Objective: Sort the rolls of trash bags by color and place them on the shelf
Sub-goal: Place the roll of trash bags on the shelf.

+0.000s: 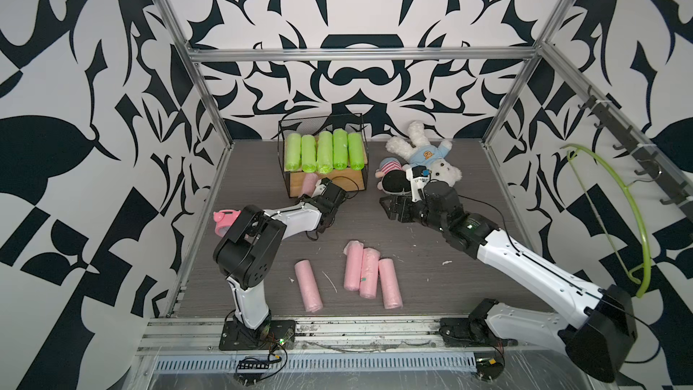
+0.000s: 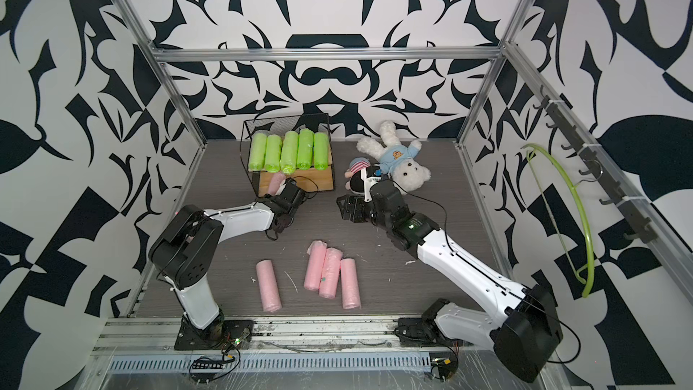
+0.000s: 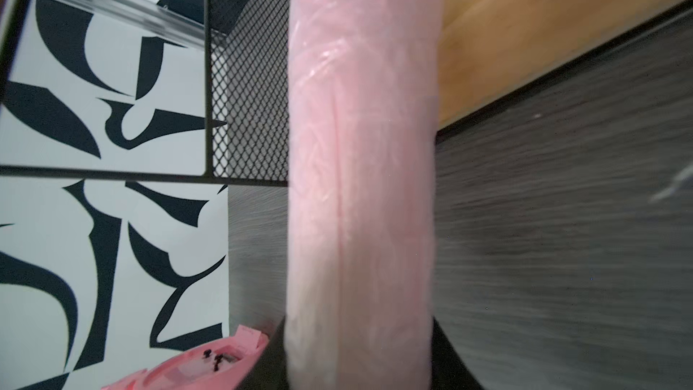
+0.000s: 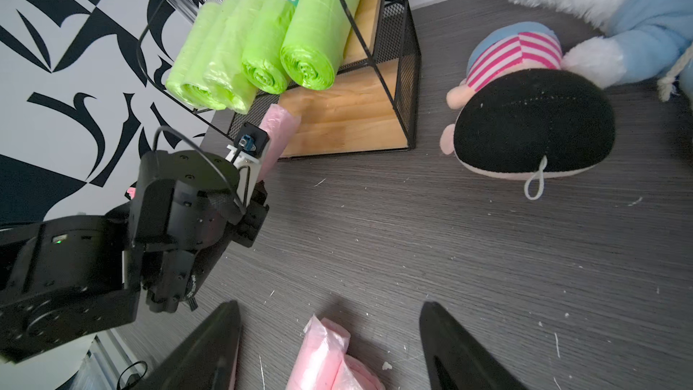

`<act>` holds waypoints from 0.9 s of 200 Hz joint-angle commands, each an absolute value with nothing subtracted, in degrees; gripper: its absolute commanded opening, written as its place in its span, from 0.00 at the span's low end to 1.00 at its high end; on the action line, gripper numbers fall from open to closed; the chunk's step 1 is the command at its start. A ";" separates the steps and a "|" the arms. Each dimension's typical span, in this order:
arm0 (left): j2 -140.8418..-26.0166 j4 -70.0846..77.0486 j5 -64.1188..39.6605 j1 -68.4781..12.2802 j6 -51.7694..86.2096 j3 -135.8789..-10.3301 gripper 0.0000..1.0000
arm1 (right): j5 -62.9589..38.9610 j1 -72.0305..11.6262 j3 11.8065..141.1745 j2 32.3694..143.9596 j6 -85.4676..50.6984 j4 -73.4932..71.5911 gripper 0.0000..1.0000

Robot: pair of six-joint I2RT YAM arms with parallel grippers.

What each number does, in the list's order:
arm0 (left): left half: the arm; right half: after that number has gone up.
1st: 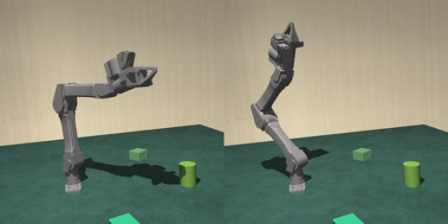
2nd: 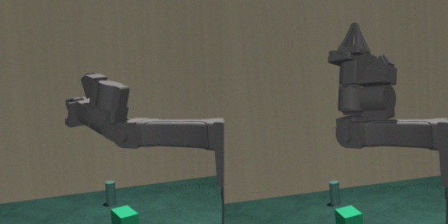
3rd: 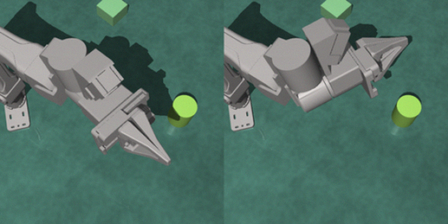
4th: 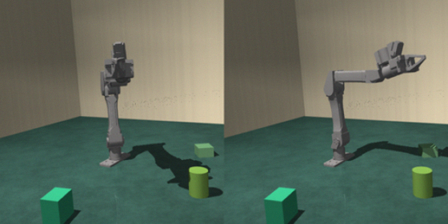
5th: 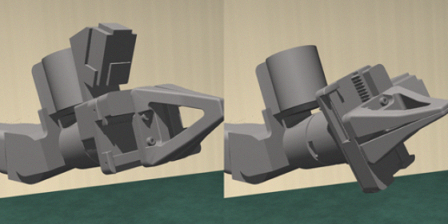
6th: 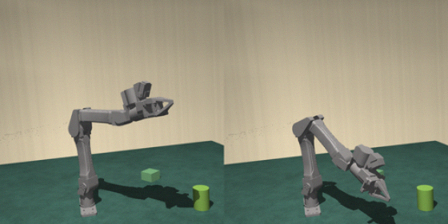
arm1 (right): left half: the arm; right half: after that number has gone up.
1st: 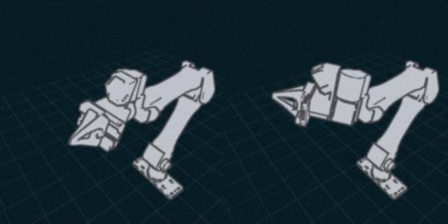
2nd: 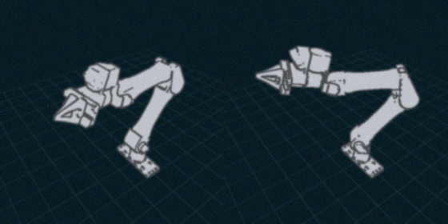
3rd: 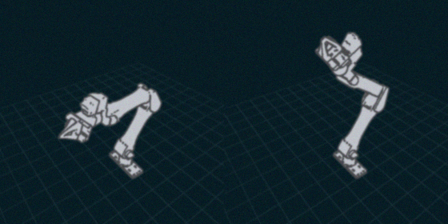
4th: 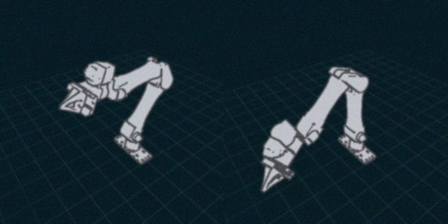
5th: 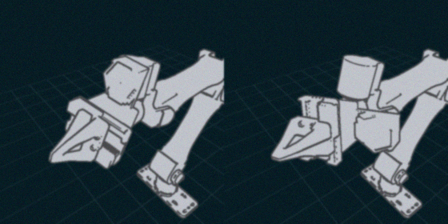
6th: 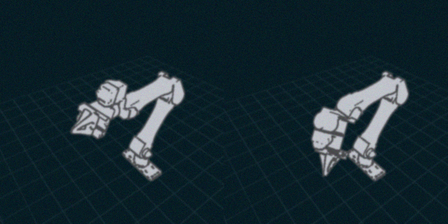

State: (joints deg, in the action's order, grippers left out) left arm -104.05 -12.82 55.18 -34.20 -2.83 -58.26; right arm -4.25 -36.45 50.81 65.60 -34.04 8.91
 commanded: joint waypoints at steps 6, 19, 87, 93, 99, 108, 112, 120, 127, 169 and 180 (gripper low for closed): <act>-106.39 -12.45 59.30 -33.05 -2.20 -61.09 0.23 | -5.09 -36.17 50.71 64.59 -33.13 6.69 0.81; -107.86 -12.21 59.91 -32.58 -2.20 -61.97 0.26 | -5.51 -36.21 50.71 64.93 -33.44 6.44 0.81; -113.12 -11.18 60.83 -30.32 -1.07 -65.19 0.30 | -6.50 -36.21 50.24 65.06 -33.92 6.94 0.81; -113.52 -10.81 60.76 -30.17 -1.05 -65.30 0.31 | -6.37 -36.25 50.12 64.96 -33.98 6.86 0.81; -114.08 -10.56 60.42 -30.07 -1.05 -65.58 0.32 | -6.41 -36.21 49.93 64.95 -34.16 6.69 0.81; -114.97 -10.61 60.32 -29.89 -1.00 -66.29 0.33 | -6.57 -36.25 49.91 64.95 -34.27 6.68 0.81; -115.32 -10.63 60.36 -29.88 -1.05 -66.54 0.34 | -6.63 -36.26 50.00 64.95 -34.22 6.81 0.81; -116.12 -10.66 60.46 -29.80 -1.14 -67.22 0.36 | -6.68 -36.21 50.09 64.94 -34.18 7.07 0.81; -116.69 -10.65 60.35 -29.79 -1.19 -67.64 0.37 | -6.68 -36.21 49.98 64.82 -34.19 7.22 0.81; -117.65 -9.01 60.31 -29.44 -2.02 -68.81 0.49 | -6.68 -36.21 49.66 64.36 -34.37 7.42 0.81; -117.52 -9.24 60.13 -29.44 -1.98 -68.82 0.53 | -6.68 -36.23 49.58 64.46 -34.52 7.47 0.81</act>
